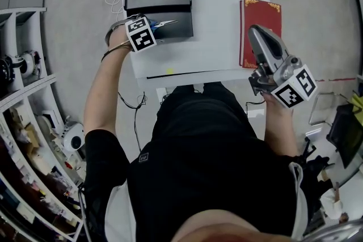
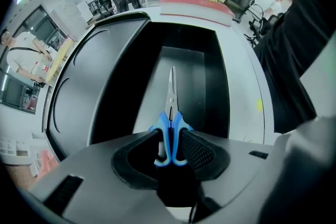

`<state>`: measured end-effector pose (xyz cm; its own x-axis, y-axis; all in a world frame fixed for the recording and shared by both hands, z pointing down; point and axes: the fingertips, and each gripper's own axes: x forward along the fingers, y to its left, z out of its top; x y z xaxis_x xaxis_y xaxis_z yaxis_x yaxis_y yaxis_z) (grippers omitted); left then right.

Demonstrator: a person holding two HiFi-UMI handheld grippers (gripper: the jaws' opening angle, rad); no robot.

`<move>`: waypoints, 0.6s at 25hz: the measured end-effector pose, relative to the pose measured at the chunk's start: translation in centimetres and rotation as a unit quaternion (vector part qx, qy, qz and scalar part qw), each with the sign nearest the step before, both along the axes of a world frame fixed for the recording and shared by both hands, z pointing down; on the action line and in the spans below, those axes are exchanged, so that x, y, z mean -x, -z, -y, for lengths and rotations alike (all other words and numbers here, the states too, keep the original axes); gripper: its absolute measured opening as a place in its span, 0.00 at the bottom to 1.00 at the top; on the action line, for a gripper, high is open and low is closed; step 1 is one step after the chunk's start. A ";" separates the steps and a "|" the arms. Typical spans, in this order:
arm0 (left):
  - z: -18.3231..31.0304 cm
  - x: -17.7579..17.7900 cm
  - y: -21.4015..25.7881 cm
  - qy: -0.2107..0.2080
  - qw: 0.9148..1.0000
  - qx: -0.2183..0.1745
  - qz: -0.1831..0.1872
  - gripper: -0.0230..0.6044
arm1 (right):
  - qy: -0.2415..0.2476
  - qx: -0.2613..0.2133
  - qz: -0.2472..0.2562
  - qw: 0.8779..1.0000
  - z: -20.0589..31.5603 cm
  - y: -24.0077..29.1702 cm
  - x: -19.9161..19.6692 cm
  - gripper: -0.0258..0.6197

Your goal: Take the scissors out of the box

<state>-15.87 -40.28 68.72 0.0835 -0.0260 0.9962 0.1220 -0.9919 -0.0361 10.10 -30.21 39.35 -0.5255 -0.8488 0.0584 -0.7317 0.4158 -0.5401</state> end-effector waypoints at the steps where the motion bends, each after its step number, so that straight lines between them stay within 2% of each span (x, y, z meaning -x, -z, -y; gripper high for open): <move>1: -0.1 0.0 0.0 -0.003 1.000 0.002 0.005 0.27 | -0.002 0.000 0.000 1.000 -0.2 0.0 -0.3 0.09; 6: -0.2 0.2 -0.3 -0.005 0.999 0.022 0.024 0.24 | -0.005 -0.001 0.000 1.000 -0.8 0.0 -1.1 0.09; 9: -0.6 -0.3 -0.1 -0.001 0.999 0.020 0.029 0.20 | -0.002 -0.004 0.002 1.000 -1.6 0.2 -1.9 0.09; 12: -0.4 0.2 0.0 0.016 1.000 0.009 0.016 0.20 | 0.006 -0.007 0.002 1.000 -1.4 0.0 -1.4 0.09; 15: -1.2 -1.2 1.6 0.039 0.999 -0.001 -0.009 0.19 | 0.016 -0.015 0.004 1.000 -2.3 0.7 -2.0 0.09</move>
<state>-14.71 -39.09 67.13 0.0989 -0.0350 0.9945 0.0427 -0.9983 -0.0394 12.07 -27.89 38.65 -0.5529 -0.8327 0.0286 -0.7138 0.4557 -0.5319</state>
